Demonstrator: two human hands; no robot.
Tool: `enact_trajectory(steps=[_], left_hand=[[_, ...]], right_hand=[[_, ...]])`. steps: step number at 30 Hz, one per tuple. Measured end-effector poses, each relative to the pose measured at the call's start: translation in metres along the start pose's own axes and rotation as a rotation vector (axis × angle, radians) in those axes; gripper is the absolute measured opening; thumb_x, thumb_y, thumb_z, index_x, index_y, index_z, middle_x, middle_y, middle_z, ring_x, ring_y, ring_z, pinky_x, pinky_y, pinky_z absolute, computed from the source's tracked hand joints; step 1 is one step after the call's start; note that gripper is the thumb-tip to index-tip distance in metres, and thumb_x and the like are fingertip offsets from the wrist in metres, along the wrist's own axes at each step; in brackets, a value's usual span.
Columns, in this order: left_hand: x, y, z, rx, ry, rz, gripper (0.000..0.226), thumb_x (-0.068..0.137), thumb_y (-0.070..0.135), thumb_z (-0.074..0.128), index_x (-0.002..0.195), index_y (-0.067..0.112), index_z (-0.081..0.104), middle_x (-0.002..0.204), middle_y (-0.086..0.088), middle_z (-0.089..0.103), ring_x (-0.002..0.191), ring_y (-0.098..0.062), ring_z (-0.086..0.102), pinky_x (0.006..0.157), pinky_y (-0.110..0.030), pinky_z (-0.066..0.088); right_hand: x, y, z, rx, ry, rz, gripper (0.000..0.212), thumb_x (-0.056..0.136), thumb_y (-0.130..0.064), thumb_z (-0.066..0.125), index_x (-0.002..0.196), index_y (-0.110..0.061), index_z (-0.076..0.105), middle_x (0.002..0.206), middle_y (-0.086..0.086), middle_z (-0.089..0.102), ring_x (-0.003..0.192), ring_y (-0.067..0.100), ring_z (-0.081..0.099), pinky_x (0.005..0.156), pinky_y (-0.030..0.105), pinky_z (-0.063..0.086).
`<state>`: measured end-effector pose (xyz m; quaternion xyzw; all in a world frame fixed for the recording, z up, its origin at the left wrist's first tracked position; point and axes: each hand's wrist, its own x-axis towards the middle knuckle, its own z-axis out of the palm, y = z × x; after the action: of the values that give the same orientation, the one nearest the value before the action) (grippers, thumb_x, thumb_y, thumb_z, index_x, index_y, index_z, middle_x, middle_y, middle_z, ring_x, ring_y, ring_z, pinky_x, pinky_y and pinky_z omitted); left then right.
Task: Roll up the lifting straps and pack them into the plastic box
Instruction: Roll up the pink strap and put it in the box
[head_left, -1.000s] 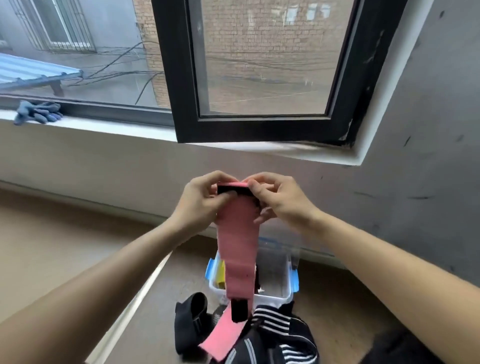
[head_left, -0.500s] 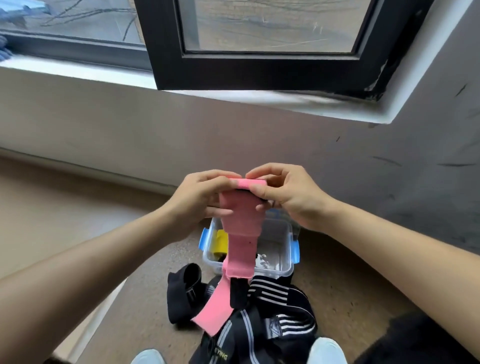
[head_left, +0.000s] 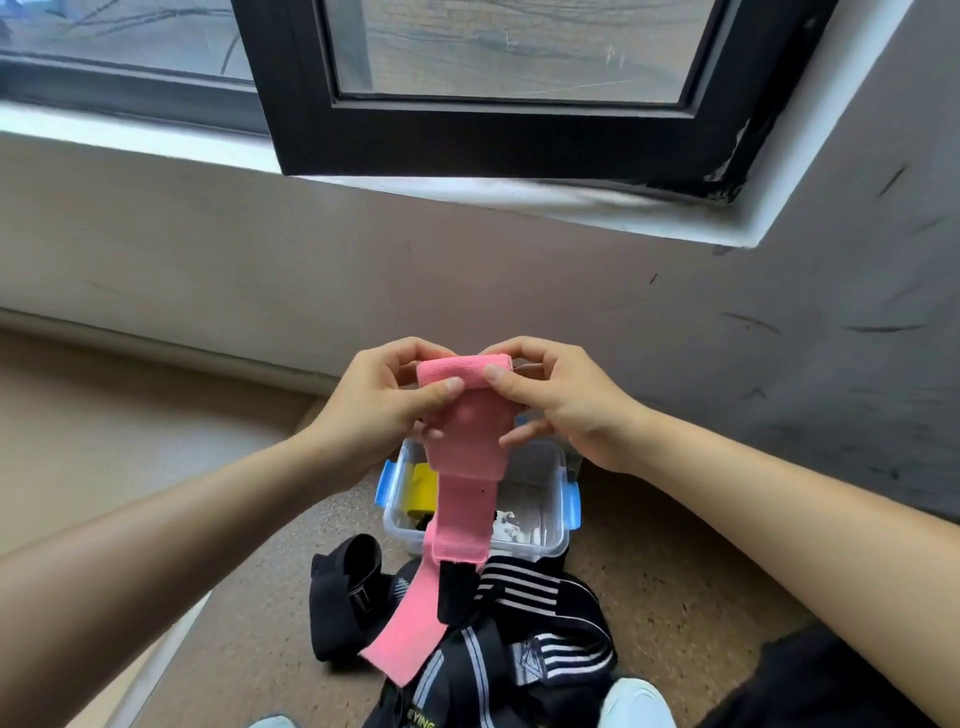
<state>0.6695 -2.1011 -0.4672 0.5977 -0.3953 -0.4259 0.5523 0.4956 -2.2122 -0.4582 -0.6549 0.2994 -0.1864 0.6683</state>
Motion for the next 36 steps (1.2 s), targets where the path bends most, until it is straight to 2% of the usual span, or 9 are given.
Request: enact_trajectory(steps=[3,8,13,18,21,24,28,32,36], left_hand=[[-0.002,-0.001,0.003,0.111,0.045,0.099,0.012,0.093,0.000,0.070,0.103,0.006,0.069,0.082,-0.006,0.070,0.061,-0.014,0.062,0.048,-0.026,0.052],[-0.006,0.003,0.005,0.217,0.070,0.148,0.012,0.092,0.003,0.072,0.098,0.014,0.068,0.092,-0.014,0.071,0.062,-0.022,0.064,0.052,-0.034,0.051],[-0.010,0.012,0.003,0.027,-0.077,-0.083,0.028,0.092,0.016,0.073,0.120,0.017,0.068,0.098,-0.004,0.074,0.087,-0.017,0.074,0.059,-0.032,0.062],[-0.012,0.021,0.004,-0.107,-0.135,-0.224,0.043,0.088,0.047,0.065,0.116,0.015,0.072,0.090,-0.007,0.074,0.079,-0.017,0.073,0.062,-0.027,0.061],[-0.012,0.022,0.005,-0.147,-0.116,-0.202,0.033,0.091,0.040,0.065,0.110,0.015,0.075,0.088,-0.001,0.074,0.069,-0.009,0.070,0.059,-0.020,0.058],[-0.011,0.020,0.004,-0.129,-0.075,-0.144,0.026,0.092,0.027,0.069,0.113,0.014,0.075,0.083,0.004,0.072,0.064,-0.004,0.061,0.057,-0.016,0.052],[-0.009,0.019,0.000,-0.103,0.003,-0.045,0.028,0.087,0.021,0.074,0.115,0.015,0.074,0.085,-0.001,0.073,0.065,-0.008,0.060,0.057,-0.020,0.054],[-0.010,0.017,0.002,-0.023,0.056,0.115,0.022,0.089,0.006,0.075,0.110,0.015,0.073,0.084,-0.002,0.075,0.070,-0.013,0.065,0.056,-0.024,0.055],[-0.009,0.015,0.005,0.128,0.104,0.276,0.025,0.088,0.000,0.076,0.105,0.018,0.073,0.083,0.001,0.074,0.070,-0.009,0.066,0.058,-0.026,0.056]], right_hand=[[-0.003,-0.002,0.002,-0.010,-0.012,-0.024,0.027,0.094,-0.024,0.069,0.118,-0.014,0.070,0.102,0.019,0.067,0.089,0.026,0.069,0.059,0.035,0.063],[-0.005,-0.004,0.005,0.048,0.018,-0.086,0.021,0.094,-0.008,0.068,0.115,-0.003,0.072,0.096,0.019,0.068,0.078,0.016,0.070,0.057,0.027,0.061],[-0.004,-0.004,-0.001,0.076,0.033,-0.160,0.021,0.092,0.001,0.067,0.113,0.000,0.072,0.092,0.017,0.070,0.079,0.017,0.070,0.061,0.027,0.061],[-0.006,-0.004,-0.002,0.001,0.051,-0.283,0.023,0.088,0.008,0.070,0.107,-0.002,0.075,0.094,0.012,0.075,0.083,0.016,0.071,0.060,0.025,0.060],[-0.006,-0.006,0.000,-0.041,0.024,-0.320,0.024,0.086,0.012,0.070,0.106,-0.001,0.076,0.095,0.010,0.077,0.087,0.017,0.073,0.062,0.025,0.061],[-0.008,-0.009,0.000,-0.033,-0.001,-0.287,0.030,0.085,0.014,0.070,0.111,0.000,0.073,0.103,0.022,0.074,0.088,0.020,0.072,0.064,0.027,0.061],[-0.009,-0.013,-0.002,0.101,-0.045,-0.103,0.044,0.082,-0.007,0.078,0.125,-0.012,0.065,0.115,0.026,0.066,0.094,0.026,0.071,0.064,0.034,0.062],[-0.008,-0.012,0.002,0.165,-0.050,-0.043,0.040,0.081,-0.028,0.072,0.115,-0.007,0.069,0.107,0.017,0.063,0.092,0.025,0.069,0.064,0.034,0.063],[-0.008,-0.012,0.004,0.139,0.000,-0.092,0.032,0.090,-0.015,0.071,0.120,-0.006,0.067,0.097,0.016,0.066,0.086,0.022,0.070,0.062,0.034,0.063]])
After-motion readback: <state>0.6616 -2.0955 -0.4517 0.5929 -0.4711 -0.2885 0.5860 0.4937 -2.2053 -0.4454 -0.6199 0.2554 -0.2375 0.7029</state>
